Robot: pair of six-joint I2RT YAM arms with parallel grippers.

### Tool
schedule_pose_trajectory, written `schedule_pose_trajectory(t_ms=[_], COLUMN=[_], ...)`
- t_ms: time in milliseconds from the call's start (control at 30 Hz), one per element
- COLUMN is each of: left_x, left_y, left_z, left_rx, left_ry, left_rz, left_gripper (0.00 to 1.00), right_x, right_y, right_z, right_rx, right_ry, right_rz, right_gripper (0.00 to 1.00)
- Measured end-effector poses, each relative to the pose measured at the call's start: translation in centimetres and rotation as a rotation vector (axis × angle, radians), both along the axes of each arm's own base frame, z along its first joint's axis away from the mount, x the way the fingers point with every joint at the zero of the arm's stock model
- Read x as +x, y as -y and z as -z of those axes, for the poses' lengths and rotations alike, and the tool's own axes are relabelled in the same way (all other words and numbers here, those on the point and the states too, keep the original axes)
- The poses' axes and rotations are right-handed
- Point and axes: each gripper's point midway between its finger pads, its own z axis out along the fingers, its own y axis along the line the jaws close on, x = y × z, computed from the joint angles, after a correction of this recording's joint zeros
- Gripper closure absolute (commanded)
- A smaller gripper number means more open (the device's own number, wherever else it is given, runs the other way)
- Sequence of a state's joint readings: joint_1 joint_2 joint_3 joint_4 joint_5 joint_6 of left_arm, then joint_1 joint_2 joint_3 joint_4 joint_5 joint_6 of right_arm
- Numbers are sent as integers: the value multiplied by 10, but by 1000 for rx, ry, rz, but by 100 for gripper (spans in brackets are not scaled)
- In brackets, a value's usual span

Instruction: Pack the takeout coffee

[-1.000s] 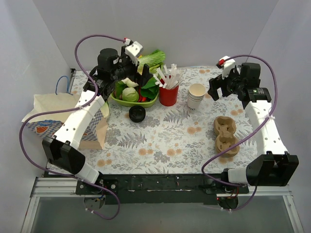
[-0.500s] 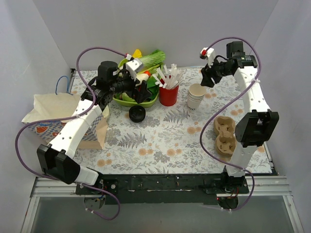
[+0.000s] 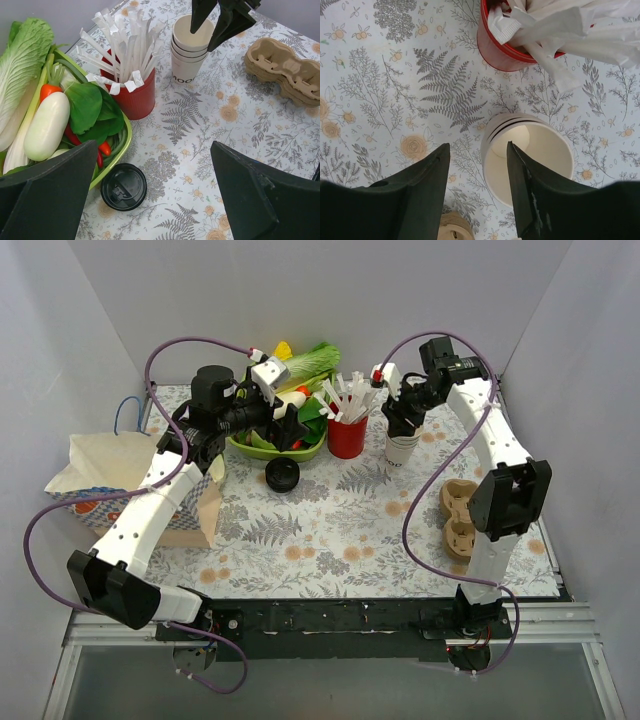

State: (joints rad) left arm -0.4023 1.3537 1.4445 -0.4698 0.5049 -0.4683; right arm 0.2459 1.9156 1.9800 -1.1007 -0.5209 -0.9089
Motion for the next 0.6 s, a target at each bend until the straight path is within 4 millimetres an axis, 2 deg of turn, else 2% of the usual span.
schedule_pose_trajectory(t_ms=[400,600], left_x=[1,1], left_y=[-1,-1], left_z=[0,0], left_rx=[3,5], left_ry=[2,4], left_rz=[-4,-6], left_gripper=[2,2], right_x=[11,15], right_y=[15,18], right_z=[26,41], right_rx=[-102,-130], right_ry=[-30,-58], right_rz=[59,71], right_gripper=[51,60])
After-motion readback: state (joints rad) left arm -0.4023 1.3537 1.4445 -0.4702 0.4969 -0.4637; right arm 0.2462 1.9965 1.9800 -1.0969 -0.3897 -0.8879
